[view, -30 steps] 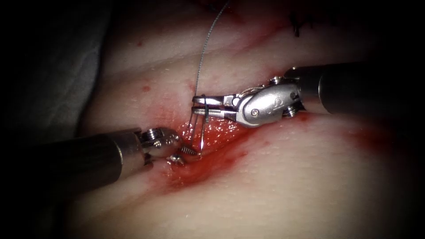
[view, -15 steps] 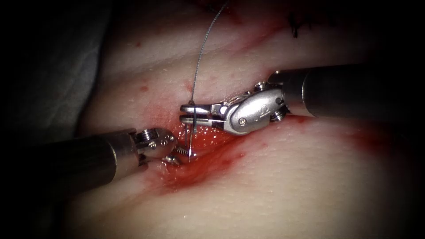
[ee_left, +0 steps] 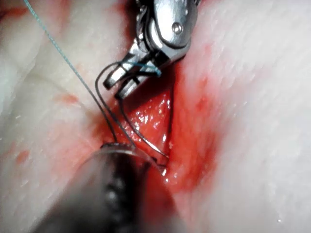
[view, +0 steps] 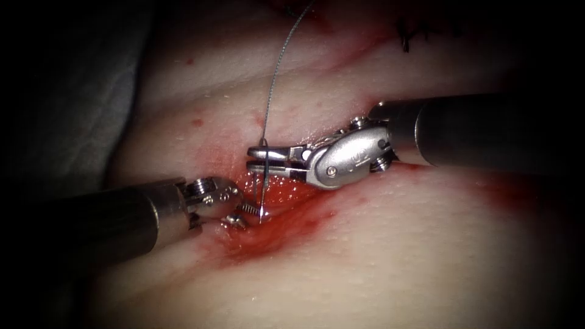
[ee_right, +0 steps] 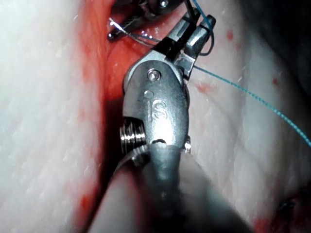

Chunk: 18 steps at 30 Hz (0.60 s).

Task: Wound Closure
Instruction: Push needle through skin below incision with right needle holder

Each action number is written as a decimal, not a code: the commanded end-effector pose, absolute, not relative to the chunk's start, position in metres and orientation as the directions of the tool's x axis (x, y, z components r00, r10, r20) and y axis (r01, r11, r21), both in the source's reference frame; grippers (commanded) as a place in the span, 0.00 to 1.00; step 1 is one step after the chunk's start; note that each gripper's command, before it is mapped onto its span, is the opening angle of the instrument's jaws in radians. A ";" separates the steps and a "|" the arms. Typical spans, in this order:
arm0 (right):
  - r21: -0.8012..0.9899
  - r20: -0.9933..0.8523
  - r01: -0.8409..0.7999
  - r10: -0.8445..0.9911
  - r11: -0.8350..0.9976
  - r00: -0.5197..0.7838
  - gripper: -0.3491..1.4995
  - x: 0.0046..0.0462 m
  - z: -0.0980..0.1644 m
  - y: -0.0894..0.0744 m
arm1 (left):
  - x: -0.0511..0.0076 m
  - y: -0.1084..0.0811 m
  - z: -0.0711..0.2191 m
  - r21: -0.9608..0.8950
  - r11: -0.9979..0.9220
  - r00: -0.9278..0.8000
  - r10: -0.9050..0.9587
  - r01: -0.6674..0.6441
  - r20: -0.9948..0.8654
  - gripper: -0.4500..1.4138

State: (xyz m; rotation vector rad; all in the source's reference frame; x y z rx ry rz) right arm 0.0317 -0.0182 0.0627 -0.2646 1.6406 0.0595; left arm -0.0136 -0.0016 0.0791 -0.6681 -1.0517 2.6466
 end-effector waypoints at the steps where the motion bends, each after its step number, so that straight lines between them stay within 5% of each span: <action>1: -0.122 -0.989 -0.207 -0.137 0.971 -0.063 0.00 0.0327 0.064 -0.018 | -0.0141 -0.002 0.080 -0.693 -0.720 -0.874 0.356 -0.030 -0.332 0.72; 18: -0.081 -0.996 -0.164 -0.086 0.983 -0.025 0.00 0.0344 0.065 -0.021 | -0.0130 -0.002 0.080 -0.694 -0.720 -0.875 0.346 -0.017 -0.338 0.71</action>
